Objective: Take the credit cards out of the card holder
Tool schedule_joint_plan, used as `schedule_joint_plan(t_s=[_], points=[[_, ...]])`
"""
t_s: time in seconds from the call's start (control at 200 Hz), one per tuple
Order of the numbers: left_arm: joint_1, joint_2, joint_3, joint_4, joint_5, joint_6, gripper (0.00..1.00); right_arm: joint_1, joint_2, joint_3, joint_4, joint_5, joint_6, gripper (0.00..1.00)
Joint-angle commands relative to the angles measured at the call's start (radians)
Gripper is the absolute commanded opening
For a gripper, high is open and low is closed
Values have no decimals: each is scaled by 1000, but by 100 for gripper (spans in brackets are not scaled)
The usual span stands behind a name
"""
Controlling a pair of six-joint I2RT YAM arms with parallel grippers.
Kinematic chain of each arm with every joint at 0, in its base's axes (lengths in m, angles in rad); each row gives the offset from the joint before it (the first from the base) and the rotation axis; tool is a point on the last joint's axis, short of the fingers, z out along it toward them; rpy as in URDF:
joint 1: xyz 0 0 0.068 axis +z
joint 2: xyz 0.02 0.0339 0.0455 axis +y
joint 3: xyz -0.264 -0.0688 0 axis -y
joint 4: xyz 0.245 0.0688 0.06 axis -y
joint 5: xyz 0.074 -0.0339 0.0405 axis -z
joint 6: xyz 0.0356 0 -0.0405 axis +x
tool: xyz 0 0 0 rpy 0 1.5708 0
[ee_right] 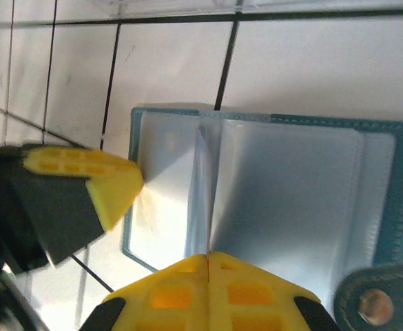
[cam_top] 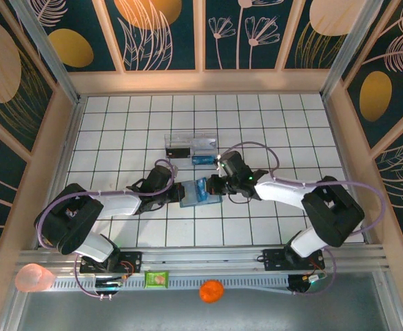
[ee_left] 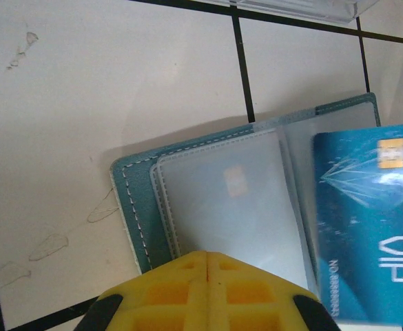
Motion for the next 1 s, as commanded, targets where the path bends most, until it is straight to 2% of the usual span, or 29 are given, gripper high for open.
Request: schedule_joint_plan(t_s=[0.0,0.105,0.28,0.46,0.716,0.736,0.771,0.996], points=[[10,-11,16,-94,2,35,0,-7,-67,78,-134,60,-271,0],[10,-33,37,-107,16,44,8,15,-87,156,-218,133,-446,0],[12,-90,54,-129,32,40,29,38,-85,276,-294,281,-706,0],[14,-142,64,-157,42,29,48,45,-15,427,-410,308,-933,0],[22,-201,52,-206,10,8,82,39,168,696,-651,328,-1154,0],[22,-204,51,-210,9,7,91,38,182,717,-664,328,-1166,0],[24,-209,52,-219,1,5,98,35,207,752,-692,321,-1191,0],[43,-235,57,-276,-38,-5,99,19,366,1011,-910,305,-1325,0]])
